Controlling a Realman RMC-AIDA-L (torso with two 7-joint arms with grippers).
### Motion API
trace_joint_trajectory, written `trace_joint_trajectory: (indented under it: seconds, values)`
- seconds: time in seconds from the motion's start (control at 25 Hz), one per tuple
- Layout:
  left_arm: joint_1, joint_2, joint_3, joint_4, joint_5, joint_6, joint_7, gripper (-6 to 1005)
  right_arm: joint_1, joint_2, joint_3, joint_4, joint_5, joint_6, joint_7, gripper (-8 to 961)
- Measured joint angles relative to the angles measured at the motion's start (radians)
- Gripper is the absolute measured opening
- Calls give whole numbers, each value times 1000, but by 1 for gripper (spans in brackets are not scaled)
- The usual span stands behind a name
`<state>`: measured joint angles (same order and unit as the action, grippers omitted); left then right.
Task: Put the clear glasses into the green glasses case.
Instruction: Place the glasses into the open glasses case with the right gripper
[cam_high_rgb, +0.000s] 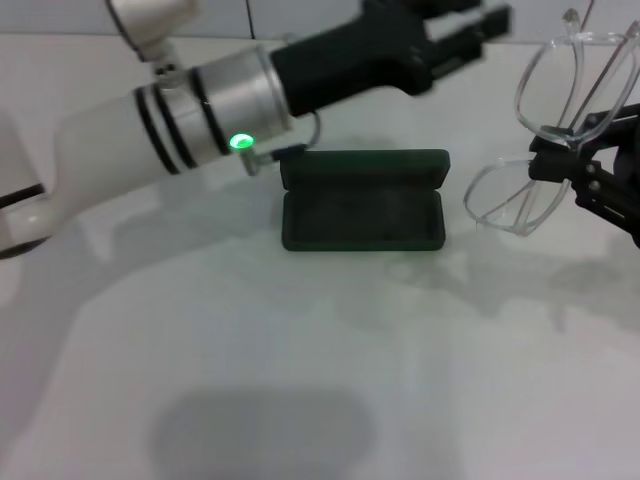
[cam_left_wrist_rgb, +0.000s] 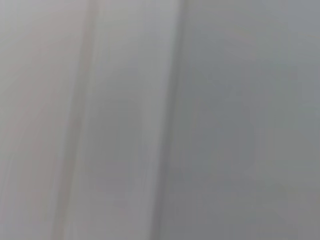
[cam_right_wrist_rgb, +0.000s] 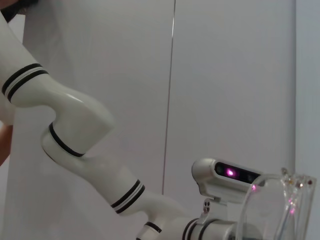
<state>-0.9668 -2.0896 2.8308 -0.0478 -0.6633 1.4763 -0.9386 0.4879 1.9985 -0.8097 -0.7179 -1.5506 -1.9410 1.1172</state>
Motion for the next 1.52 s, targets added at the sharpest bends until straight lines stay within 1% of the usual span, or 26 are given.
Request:
trace_joint_trajectory:
  seconds: [0.08,0.2,0.24,0.32,0.36,0.44,0.48,0.56,0.6,0.68,0.76,0.8,0.88,0.96,1.0,1.04,1.08,1.2,1.32,1.4,1.52]
  values:
    - [32,1,0,-10,-66,-12,28,551,1,0,-4,-10,-2,3,12,107]
    - [73,3,0,-29,-168,-14,57,552,11,0,-8,-66,-32,21,86,107]
    - [86,3,1,-40,-196,-14,61,552,19,1,-9,-91,-53,29,123,107]
    - [116,8,1,-67,-252,-7,62,552,61,8,-14,-169,-142,64,243,107]
    - [135,15,2,-81,-279,1,55,552,92,11,-26,-207,-184,84,304,107]
    - [172,32,4,-95,-322,13,36,553,153,11,-73,-271,-273,140,429,108]
    - [191,42,4,-99,-339,18,26,553,184,7,-103,-298,-309,173,491,108]
    - [219,54,3,-101,-362,21,19,554,265,-10,-172,-334,-398,223,624,108]
    - [230,59,2,-101,-372,22,17,554,312,-21,-204,-338,-445,236,678,108]
    - [251,63,1,-101,-391,22,16,554,410,-32,-246,-329,-540,242,764,108]
    - [259,63,1,-106,-403,22,16,555,484,-33,-263,-308,-624,238,814,108]
    - [261,61,1,-108,-406,22,16,555,517,-30,-268,-290,-671,235,834,108]
    - [267,58,1,-110,-410,26,17,555,583,-17,-273,-243,-770,235,858,109]
    - [276,59,3,-111,-414,30,15,556,637,7,-282,-205,-859,241,865,109]
    - [279,60,4,-111,-416,33,13,556,651,15,-288,-197,-887,244,866,109]
    - [281,60,5,-112,-416,33,11,556,660,22,-316,-193,-910,252,871,109]
    - [282,60,7,-112,-417,33,9,556,664,24,-344,-193,-920,264,877,109]
    - [285,60,8,-112,-417,34,7,557,663,23,-433,-205,-927,296,895,110]
    - [283,60,8,-113,-416,35,6,557,665,21,-496,-214,-938,319,896,110]
    - [278,60,9,-113,-414,35,6,558,668,21,-531,-220,-952,350,896,110]
    - [274,60,9,-113,-413,35,6,558,669,25,-611,-233,-968,409,896,110]
